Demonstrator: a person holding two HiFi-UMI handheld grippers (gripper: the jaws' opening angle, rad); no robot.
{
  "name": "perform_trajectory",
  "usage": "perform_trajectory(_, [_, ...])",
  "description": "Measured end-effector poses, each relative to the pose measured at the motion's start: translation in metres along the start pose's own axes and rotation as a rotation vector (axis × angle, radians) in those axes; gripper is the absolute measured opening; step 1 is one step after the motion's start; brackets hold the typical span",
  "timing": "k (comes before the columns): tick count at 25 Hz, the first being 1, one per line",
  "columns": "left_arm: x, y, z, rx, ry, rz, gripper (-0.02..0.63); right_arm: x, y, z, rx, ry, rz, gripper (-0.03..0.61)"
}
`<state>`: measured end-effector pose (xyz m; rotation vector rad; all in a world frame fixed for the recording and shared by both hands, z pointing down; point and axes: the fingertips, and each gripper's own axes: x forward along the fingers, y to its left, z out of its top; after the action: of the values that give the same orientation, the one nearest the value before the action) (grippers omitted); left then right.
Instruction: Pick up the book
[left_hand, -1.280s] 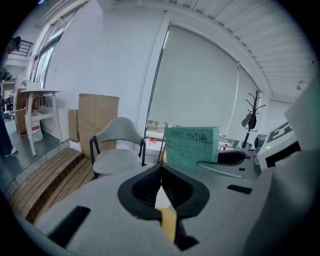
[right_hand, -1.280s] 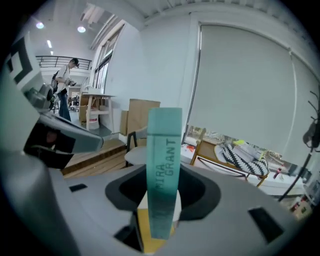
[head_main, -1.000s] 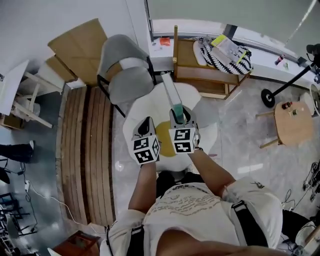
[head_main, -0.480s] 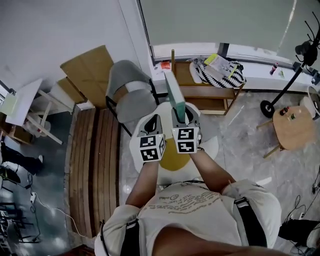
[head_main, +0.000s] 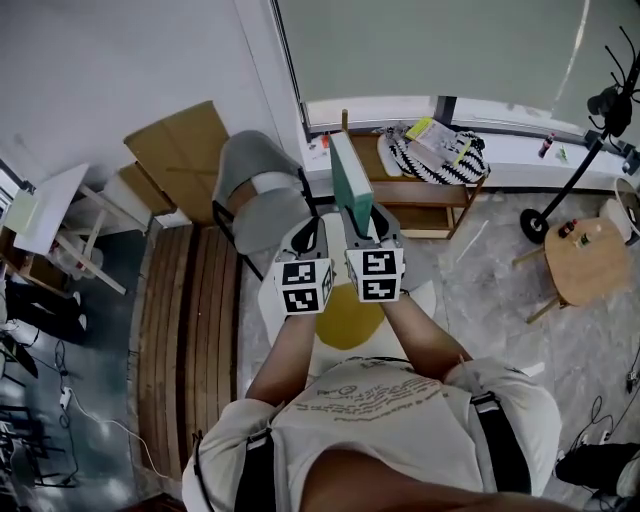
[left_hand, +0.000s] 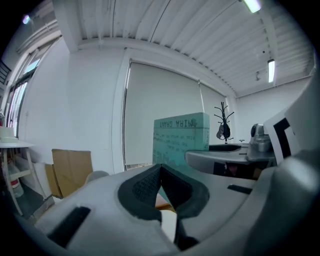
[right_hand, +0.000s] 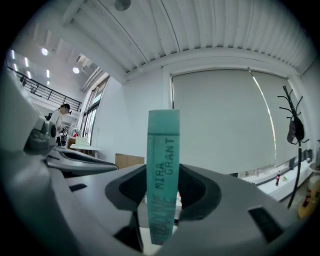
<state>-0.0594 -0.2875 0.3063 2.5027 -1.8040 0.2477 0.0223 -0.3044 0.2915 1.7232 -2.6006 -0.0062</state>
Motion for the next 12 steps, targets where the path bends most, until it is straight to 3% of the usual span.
perform_trajectory(12, [0.032,0.003,0.003,0.007,0.005,0.014,0.014,0.022,-0.025,0.004,0.009,-0.024,0.016,0.181])
